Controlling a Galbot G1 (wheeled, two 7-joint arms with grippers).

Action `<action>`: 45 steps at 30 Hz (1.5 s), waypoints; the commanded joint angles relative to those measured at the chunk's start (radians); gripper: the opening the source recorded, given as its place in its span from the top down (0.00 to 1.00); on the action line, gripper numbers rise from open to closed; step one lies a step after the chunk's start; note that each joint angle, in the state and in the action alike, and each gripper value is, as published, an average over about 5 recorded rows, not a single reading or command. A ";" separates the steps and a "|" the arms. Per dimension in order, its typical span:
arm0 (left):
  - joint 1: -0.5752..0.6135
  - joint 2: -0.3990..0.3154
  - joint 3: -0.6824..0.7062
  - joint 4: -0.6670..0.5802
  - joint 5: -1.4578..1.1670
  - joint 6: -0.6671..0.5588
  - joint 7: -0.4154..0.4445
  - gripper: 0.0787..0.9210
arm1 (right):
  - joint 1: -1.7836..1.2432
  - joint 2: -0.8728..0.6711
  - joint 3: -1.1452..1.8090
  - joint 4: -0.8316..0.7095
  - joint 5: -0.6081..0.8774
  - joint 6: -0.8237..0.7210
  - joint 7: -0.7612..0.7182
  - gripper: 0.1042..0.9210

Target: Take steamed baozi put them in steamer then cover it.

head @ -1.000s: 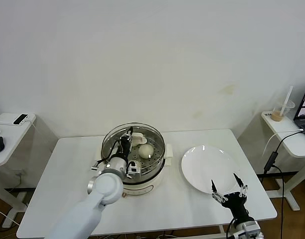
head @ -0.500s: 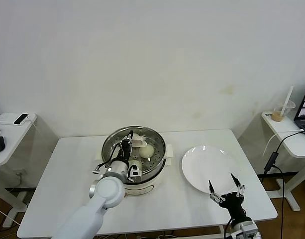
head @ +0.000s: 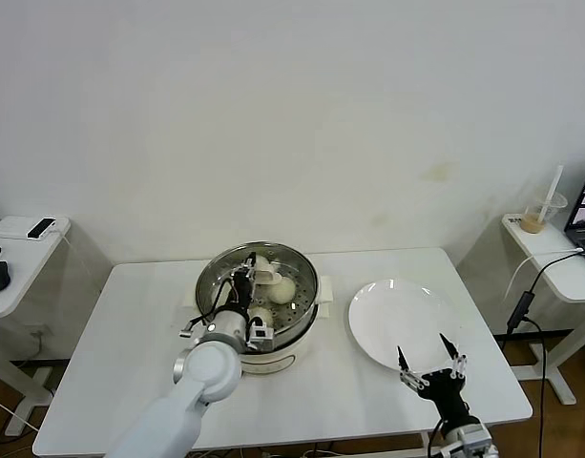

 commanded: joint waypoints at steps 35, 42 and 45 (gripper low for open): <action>0.785 -0.070 -0.583 -0.419 -1.393 -0.463 -0.577 0.12 | -0.035 -0.072 -0.059 -0.015 0.138 0.040 0.002 0.12; 0.880 -0.138 -0.635 -0.370 -1.402 -0.535 -0.579 0.12 | -0.056 -0.105 -0.085 -0.002 0.220 0.018 0.025 0.12; 0.896 -0.146 -0.663 -0.336 -1.382 -0.570 -0.573 0.12 | -0.063 -0.119 -0.091 -0.001 0.240 0.007 0.038 0.12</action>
